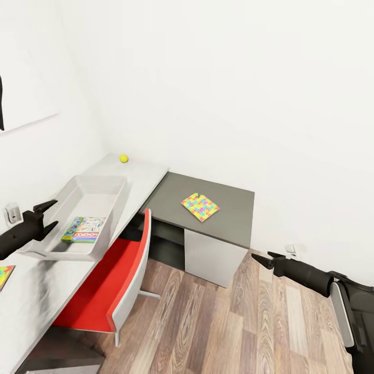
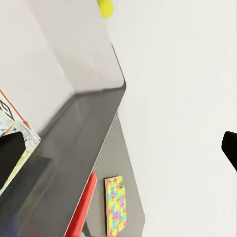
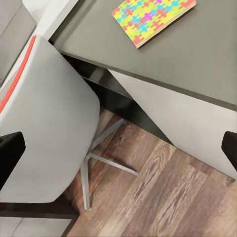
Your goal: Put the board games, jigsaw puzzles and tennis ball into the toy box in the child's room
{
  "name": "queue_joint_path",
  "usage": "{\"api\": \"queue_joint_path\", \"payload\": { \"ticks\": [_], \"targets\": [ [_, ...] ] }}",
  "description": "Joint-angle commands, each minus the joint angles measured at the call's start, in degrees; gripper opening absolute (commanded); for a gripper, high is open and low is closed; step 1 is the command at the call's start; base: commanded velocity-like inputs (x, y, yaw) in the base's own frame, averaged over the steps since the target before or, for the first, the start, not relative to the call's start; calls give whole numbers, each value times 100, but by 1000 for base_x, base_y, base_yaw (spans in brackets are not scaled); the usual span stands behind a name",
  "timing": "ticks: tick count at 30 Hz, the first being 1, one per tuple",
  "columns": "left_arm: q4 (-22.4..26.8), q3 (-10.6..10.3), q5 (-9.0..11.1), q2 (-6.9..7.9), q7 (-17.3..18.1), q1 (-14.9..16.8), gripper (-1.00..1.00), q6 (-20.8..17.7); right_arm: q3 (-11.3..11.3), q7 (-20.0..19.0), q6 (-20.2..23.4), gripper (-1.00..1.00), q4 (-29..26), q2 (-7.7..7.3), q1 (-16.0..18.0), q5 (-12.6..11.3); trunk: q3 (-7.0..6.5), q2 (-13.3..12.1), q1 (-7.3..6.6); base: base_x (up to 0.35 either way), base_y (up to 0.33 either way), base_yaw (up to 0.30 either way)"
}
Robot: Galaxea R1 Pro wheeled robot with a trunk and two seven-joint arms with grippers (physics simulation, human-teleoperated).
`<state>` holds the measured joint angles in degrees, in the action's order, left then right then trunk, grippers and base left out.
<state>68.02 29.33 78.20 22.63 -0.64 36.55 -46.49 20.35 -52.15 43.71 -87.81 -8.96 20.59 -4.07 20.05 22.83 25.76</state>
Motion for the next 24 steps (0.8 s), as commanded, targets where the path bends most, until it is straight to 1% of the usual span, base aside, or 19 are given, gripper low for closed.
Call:
{"api": "queue_joint_path", "payload": {
  "ticks": [1,4,6,7,9,10,11,12,14,15,18,19,21,22,24],
  "targets": [
    [106,8,48,-9,-7,-4,100,-33,4,3,50,100,-3,-1,3,-41,10,10,3,-13,0,0],
    [218,2,104,-17,-7,-21,100,-34,6,3,50,100,-5,-2,2,-41,10,10,3,-11,0,0],
    [487,-22,249,-33,-7,-82,100,-34,8,3,50,100,-25,-3,-5,-41,10,10,3,-7,0,0],
    [487,-22,249,-33,-7,-82,100,-34,8,3,50,100,-25,-3,-5,-41,10,10,3,-6,0,0],
    [821,-46,403,-53,-15,-158,100,-32,10,3,50,100,-69,-3,-12,-41,10,10,3,-5,0,0],
    [821,-46,403,-53,-15,-158,100,-32,10,3,50,100,-69,-3,-12,-41,10,10,3,-4,0,0],
    [1004,-58,471,-72,-24,-190,100,-31,9,3,50,100,-97,-3,-15,-41,10,10,3,-3,0,0],
    [1004,-58,471,-72,-24,-190,100,-31,9,3,50,100,-97,-3,-15,-41,10,10,3,-3,0,0],
    [1392,-100,571,-124,-43,-238,100,-30,10,3,50,100,-154,-2,-24,-41,10,10,3,-2,0,0],
    [1392,-100,571,-124,-43,-238,100,-30,10,3,50,100,-154,-2,-24,-41,10,10,3,-2,0,0],
    [1882,-257,658,-217,-72,-274,100,-28,15,3,43,100,-207,2,-32,-41,10,10,3,-1,0,0],
    [1882,-257,658,-217,-72,-274,100,-28,15,3,43,100,-207,2,-32,-41,10,10,3,-1,0,0],
    [2072,-394,697,-261,-68,-286,100,-28,17,0,22,100,-230,4,-42,-41,10,10,3,0,0,0],
    [2072,-394,697,-261,-68,-286,100,-28,17,0,22,100,-230,4,-42,-41,10,10,3,0,0,0],
    [2193,-529,722,-294,-61,-288,100,-28,20,-5,7,100,-245,6,-58,-41,10,10,3,0,0,0]
  ]
}}
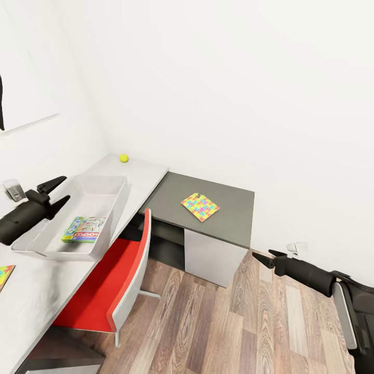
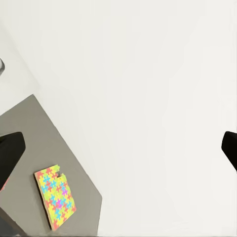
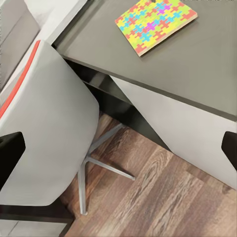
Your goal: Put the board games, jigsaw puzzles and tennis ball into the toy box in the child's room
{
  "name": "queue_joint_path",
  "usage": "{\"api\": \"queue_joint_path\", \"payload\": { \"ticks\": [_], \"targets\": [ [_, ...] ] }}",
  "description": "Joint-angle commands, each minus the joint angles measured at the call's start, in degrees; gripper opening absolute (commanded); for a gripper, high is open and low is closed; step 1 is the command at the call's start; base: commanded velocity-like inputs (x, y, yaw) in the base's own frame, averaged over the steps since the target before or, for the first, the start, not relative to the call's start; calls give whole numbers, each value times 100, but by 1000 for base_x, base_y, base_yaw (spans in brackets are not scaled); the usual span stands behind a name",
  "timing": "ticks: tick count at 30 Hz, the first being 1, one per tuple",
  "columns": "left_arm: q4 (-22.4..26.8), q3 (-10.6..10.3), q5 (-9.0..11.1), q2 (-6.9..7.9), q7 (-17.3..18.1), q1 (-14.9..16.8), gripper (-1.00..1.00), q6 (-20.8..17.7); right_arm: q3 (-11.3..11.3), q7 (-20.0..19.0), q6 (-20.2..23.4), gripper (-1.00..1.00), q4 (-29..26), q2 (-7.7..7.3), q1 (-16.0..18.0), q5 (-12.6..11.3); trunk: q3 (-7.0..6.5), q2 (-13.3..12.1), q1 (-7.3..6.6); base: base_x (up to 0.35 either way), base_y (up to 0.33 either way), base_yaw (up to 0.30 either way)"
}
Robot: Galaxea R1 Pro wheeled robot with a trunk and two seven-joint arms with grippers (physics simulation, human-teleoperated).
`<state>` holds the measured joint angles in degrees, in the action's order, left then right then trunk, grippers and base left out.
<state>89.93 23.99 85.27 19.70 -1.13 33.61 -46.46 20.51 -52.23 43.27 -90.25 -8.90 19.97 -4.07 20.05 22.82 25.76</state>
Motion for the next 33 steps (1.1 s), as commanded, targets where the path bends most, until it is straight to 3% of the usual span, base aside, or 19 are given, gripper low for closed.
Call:
{"api": "queue_joint_path", "payload": {
  "ticks": [1,8,9,12,15,17,18,20,21,22,23,24,27,28,30,31,33],
  "targets": [
    [2,5,16,-1,-12,6,100,-30,4,2,50,100,-2,-1,4,-42,10,10,3,0,0,0],
    [148,-513,46,-78,-25,58,100,-30,36,-15,17,100,-19,0,-23,-57,10,10,3,0,0,0],
    [148,-513,46,-78,-25,58,100,-30,36,-15,17,100,-19,0,-23,-57,10,10,3,0,0,0],
    [182,-950,51,-197,-81,264,100,-27,49,-16,7,100,-20,0,-34,-63,10,10,3,0,0,0],
    [189,-1115,46,-259,-128,363,100,-25,54,-16,5,100,-20,0,-36,-64,10,10,3,0,0,0],
    [198,-1453,34,-410,-318,598,100,-24,62,-16,-4,100,-20,-1,-40,-64,10,10,3,0,0,0],
    [198,-1453,34,-410,-318,598,100,-24,62,-16,-4,100,-20,-1,-40,-64,10,10,3,0,0,0],
    [200,-1774,21,-573,-665,886,100,-24,70,-16,-47,100,-20,-8,-47,-64,10,10,3,0,0,0],
    [200,-1774,21,-573,-665,886,100,-24,70,-16,-47,100,-20,-8,-47,-64,10,10,3,0,0,0],
    [201,-1934,18,-662,-888,1040,100,-25,73,-16,-90,100,-20,-15,-55,-63,10,10,3,0,0,0],
    [198,-2386,22,-965,-1597,1412,100,-24,80,-12,-261,100,-21,-33,-81,-72,10,10,3,0,0,0],
    [198,-2386,22,-965,-1597,1412,100,-24,80,-12,-261,100,-21,-33,-81,-72,10,10,3,0,0,0],
    [186,-2722,11,-1327,-2150,1623,100,-23,116,-5,-303,100,-43,-41,-94,-99,10,10,3,0,0,0],
    [186,-2722,11,-1327,-2150,1623,100,-23,116,-5,-303,100,-43,-41,-94,-99,10,10,3,0,0,0],
    [146,-2896,-8,-1606,-2400,1718,100,-22,182,-3,-210,100,-69,-46,-97,-113,10,10,3,0,0,0],
    [146,-2896,-8,-1606,-2400,1718,100,-22,182,-3,-210,100,-69,-46,-97,-113,10,10,3,0,0,0],
    [93,-3075,-44,-1890,-2586,1793,100,-22,294,-1,-58,100,-83,-56,-81,-122,9,10,3,0,0,-7]
  ]
}}
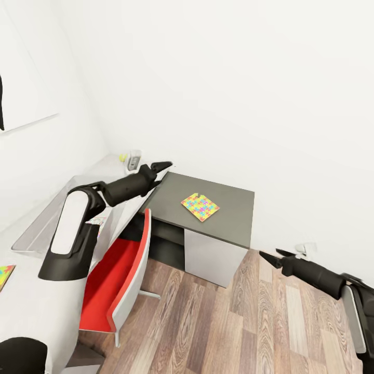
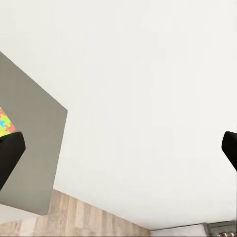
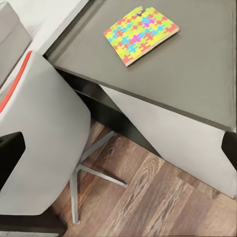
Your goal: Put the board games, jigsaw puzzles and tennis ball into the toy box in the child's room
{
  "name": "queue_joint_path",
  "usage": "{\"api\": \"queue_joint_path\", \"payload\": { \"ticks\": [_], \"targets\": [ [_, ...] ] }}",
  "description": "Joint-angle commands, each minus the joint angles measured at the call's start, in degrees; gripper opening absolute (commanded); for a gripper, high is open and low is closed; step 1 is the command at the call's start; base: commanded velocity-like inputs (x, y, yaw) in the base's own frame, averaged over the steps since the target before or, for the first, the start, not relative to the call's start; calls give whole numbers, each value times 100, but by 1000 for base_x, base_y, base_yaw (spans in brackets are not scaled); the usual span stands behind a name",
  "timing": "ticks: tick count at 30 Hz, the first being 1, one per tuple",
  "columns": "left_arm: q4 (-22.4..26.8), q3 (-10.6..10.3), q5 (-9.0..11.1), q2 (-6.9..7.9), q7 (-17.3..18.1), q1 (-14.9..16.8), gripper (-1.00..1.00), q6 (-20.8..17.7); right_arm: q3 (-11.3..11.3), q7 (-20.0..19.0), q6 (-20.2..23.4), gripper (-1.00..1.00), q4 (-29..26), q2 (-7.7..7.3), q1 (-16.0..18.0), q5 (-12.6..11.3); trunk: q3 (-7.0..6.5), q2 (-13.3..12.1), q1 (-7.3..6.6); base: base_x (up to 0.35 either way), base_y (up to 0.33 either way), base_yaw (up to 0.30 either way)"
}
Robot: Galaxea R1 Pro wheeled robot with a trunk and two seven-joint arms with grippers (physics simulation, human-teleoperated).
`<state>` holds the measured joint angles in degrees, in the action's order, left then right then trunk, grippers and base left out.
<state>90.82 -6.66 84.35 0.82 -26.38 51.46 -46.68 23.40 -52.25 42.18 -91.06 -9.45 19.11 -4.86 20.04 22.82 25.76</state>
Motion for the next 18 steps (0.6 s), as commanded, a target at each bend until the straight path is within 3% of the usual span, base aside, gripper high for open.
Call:
{"api": "queue_joint_path", "payload": {
  "ticks": [1,3,6,8,9,10,14,17,18],
  "targets": [
    [4,-10,48,-2,-61,7,100,0,6,2,52,100,-1,-1,5,-43,10,10,3,0,0,-13],
    [-40,-217,-27,-246,-199,63,100,10,145,3,192,100,-10,-15,18,-52,8,10,3,0,0,-56],
    [-61,-337,-79,-347,-250,94,100,20,214,3,247,100,-13,-25,22,-55,3,10,3,0,0,-97],
    [-96,-597,-178,-510,-326,180,100,47,323,4,330,100,-16,-45,37,-60,-1,10,3,0,0,-152],
    [-96,-597,-178,-510,-326,180,100,47,323,4,330,100,-16,-45,37,-60,-3,10,3,0,0,-164],
    [-176,-987,-268,-678,-394,319,100,125,422,4,406,100,-17,-95,54,-68,-6,10,3,0,0,-213],
    [-233,-1221,-294,-755,-419,376,100,226,463,1,437,100,-22,-140,50,-71,-18,10,3,0,0,-225],
    [-297,-1546,-315,-825,-441,420,100,429,501,-30,469,100,-26,-187,47,-87,-27,10,3,0,0,-243],
    [-297,-1546,-315,-825,-441,420,100,429,501,-30,469,100,-26,-187,47,-87,-31,10,3,0,0,-247]
  ]
}}
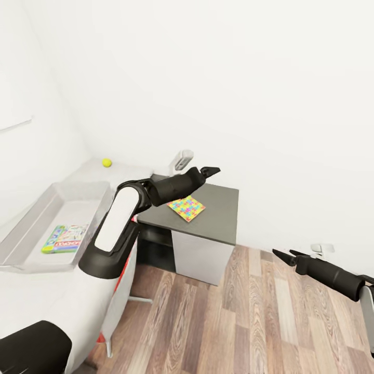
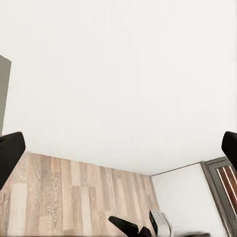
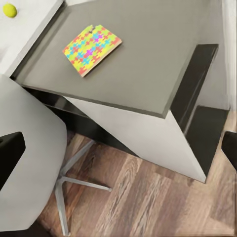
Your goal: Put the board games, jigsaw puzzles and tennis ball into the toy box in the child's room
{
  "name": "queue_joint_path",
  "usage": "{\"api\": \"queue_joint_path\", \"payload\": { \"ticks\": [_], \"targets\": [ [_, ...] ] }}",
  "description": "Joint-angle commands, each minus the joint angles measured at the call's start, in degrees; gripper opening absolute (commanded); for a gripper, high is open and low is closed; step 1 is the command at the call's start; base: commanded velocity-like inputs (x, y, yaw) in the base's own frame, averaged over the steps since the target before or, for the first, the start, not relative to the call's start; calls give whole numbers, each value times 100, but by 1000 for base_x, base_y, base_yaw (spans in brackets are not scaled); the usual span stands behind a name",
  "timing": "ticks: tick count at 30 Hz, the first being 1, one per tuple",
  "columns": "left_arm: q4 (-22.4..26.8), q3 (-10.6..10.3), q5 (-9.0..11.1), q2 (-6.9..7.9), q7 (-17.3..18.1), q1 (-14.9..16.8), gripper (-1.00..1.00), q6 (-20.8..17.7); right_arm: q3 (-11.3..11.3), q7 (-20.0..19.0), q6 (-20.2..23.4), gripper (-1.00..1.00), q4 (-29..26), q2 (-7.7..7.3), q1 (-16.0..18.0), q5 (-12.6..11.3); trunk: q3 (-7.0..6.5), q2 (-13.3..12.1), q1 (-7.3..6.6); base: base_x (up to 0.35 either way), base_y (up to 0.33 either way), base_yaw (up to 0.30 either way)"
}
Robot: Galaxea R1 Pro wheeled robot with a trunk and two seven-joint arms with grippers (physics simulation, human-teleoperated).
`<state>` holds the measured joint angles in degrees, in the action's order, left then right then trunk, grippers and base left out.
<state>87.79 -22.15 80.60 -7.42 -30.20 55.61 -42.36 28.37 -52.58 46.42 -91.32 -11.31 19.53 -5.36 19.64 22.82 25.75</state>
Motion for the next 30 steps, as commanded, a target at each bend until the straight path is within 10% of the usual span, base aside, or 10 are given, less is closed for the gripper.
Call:
{"api": "queue_joint_path", "payload": {
  "ticks": [1,21,30],
  "targets": [
    [-11,-98,59,-16,-64,8,100,69,14,-21,53,100,0,-15,8,-40,7,10,3,0,0,-251],
    [-92,-1541,315,-153,-89,-43,100,1098,92,-129,283,100,54,-393,22,-39,-61,10,3,0,0,-261],
    [-78,-2113,361,-129,-71,-534,100,1585,138,-129,272,100,321,-673,28,-19,-91,10,3,0,0,-264]
  ]
}}
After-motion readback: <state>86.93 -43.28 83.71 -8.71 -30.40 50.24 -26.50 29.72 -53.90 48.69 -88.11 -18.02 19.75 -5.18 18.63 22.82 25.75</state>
